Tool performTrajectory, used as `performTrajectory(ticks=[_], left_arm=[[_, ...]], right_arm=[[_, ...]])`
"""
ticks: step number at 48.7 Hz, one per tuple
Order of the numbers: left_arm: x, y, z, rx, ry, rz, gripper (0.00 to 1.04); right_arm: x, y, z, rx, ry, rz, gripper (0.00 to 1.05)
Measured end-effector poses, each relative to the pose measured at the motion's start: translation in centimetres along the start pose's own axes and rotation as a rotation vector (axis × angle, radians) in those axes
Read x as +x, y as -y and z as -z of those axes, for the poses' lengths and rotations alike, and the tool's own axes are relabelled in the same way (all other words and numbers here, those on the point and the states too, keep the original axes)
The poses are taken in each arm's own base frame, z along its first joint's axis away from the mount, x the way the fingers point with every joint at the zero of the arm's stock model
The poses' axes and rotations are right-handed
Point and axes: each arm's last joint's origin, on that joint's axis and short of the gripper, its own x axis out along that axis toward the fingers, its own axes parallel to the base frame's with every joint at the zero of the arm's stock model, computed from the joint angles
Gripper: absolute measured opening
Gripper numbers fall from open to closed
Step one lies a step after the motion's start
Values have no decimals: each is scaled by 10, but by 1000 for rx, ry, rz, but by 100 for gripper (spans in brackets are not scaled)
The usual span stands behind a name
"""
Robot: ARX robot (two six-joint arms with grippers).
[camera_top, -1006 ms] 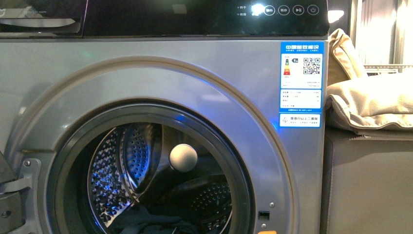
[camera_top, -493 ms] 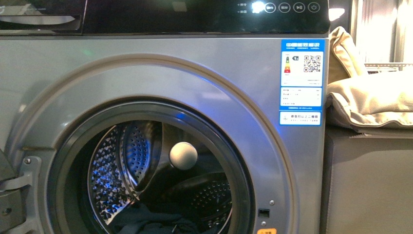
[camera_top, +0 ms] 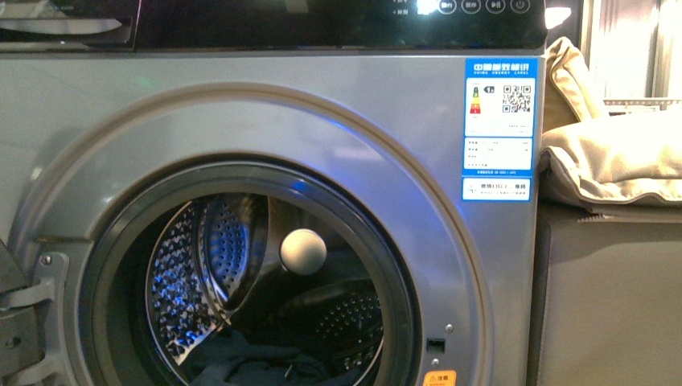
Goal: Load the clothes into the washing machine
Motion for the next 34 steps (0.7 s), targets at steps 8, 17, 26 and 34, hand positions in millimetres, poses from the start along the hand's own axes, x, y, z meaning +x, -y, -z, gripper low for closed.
performTrajectory(ticks=[8,17,26,34], left_arm=[[0,0,0,0,0,0,59],[0,0,0,0,0,0,90],[0,0,0,0,0,0,98],[0,0,0,0,0,0,98]], right_arm=[[0,0,0,0,0,0,64],[0,0,0,0,0,0,96],[0,0,0,0,0,0,97],[0,0,0,0,0,0,97]])
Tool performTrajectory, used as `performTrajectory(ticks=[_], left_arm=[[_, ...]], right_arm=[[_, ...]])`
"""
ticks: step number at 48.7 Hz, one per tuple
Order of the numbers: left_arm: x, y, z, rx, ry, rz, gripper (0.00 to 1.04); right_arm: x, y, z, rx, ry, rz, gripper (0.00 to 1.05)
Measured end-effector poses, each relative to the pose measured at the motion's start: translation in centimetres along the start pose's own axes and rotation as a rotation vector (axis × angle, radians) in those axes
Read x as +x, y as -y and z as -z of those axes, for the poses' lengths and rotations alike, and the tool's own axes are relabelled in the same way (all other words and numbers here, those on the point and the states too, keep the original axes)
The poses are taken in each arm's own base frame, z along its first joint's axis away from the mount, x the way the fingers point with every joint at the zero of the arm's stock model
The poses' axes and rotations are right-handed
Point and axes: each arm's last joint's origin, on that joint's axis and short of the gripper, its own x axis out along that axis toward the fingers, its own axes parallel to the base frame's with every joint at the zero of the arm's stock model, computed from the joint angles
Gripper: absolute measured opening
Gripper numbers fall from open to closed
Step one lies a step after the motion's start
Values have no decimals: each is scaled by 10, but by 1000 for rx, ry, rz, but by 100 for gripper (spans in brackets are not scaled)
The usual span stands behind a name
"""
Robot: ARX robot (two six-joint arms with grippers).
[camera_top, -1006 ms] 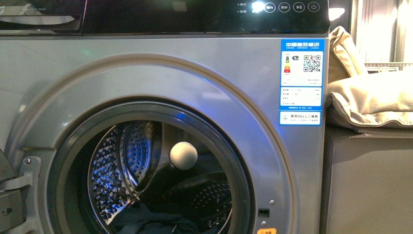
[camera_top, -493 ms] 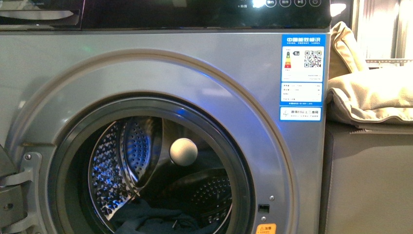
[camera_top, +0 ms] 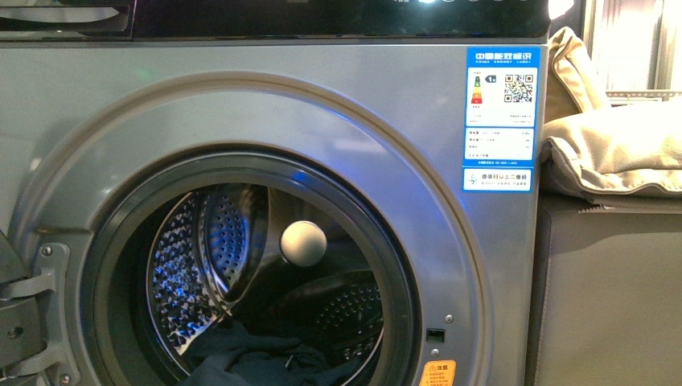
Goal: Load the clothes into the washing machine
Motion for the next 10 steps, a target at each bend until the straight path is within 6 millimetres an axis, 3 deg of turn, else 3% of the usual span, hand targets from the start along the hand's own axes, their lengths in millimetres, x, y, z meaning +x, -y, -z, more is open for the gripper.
performTrajectory(ticks=[10], left_arm=[[0,0,0,0,0,0,98]], right_arm=[[0,0,0,0,0,0,97]])
